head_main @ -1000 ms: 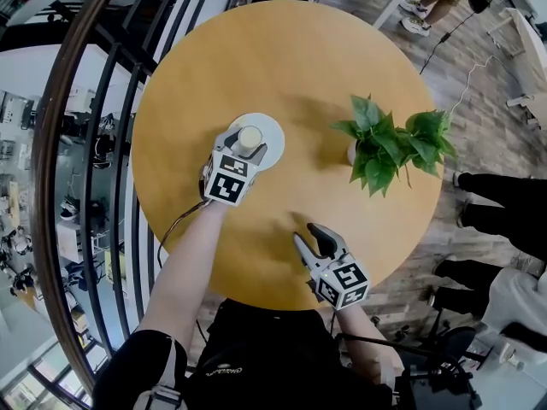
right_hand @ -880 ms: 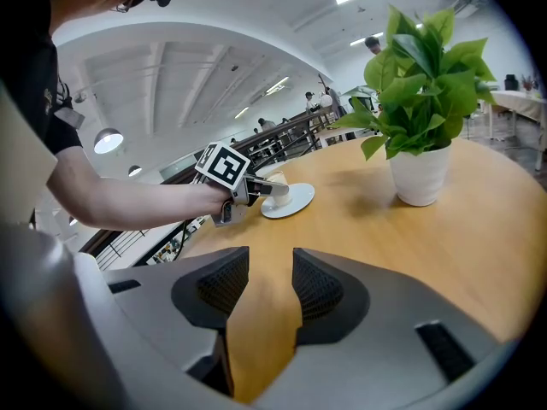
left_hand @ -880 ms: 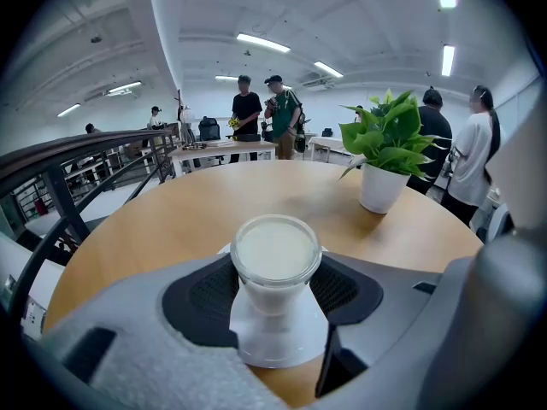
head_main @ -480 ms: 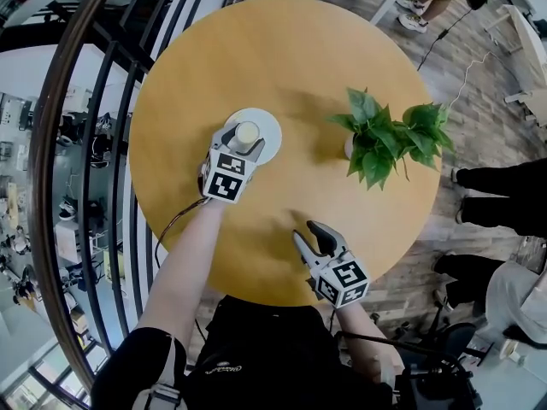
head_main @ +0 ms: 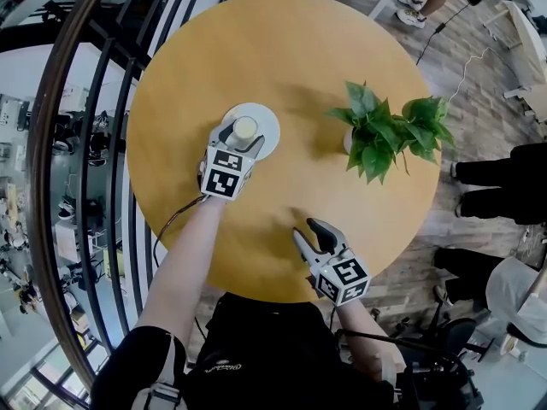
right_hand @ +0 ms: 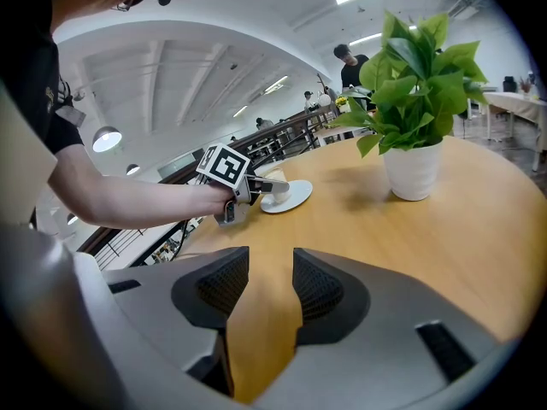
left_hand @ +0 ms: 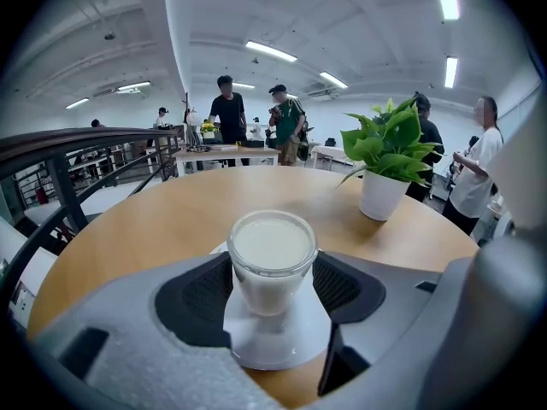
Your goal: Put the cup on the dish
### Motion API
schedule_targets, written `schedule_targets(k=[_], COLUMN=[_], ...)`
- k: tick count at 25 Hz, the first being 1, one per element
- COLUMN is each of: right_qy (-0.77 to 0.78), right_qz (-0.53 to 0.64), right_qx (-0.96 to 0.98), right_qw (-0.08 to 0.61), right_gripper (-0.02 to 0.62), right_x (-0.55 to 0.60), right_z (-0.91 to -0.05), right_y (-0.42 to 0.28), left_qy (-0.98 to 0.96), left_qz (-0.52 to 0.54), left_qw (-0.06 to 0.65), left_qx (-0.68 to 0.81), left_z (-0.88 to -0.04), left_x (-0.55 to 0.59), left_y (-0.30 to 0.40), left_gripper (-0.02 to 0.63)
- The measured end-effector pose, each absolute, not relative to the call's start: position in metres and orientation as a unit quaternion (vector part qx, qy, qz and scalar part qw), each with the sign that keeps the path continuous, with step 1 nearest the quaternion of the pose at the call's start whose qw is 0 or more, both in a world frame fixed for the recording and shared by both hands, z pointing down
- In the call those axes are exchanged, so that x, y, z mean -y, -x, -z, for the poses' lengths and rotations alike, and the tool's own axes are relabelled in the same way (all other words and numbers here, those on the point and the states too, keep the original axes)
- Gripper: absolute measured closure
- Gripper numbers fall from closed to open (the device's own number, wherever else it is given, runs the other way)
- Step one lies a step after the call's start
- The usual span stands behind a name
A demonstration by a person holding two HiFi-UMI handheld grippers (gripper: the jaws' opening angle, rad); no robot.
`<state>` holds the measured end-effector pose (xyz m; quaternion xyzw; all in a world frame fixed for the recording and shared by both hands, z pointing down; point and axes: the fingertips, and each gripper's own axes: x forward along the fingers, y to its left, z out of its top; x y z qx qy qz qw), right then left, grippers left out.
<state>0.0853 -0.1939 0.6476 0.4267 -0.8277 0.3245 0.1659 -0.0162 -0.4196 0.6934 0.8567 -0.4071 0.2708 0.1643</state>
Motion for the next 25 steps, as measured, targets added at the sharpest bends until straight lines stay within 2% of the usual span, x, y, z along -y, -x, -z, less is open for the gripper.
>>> schedule_targets(k=[25], right_qy=[-0.425], right_qz=[-0.309], right_qx=[0.836], right_qw=[0.158], right_gripper=[0.445], right_x=[0.180], right_z=[-0.633], right_y=[-0.080], left_qy=[-0.849], left_qz=[-0.274], left_qw=[0.177], left_qx=[0.415], left_z=[-0.676], left_x=[0.389], left_y=[0.030], left_gripper=[0.319])
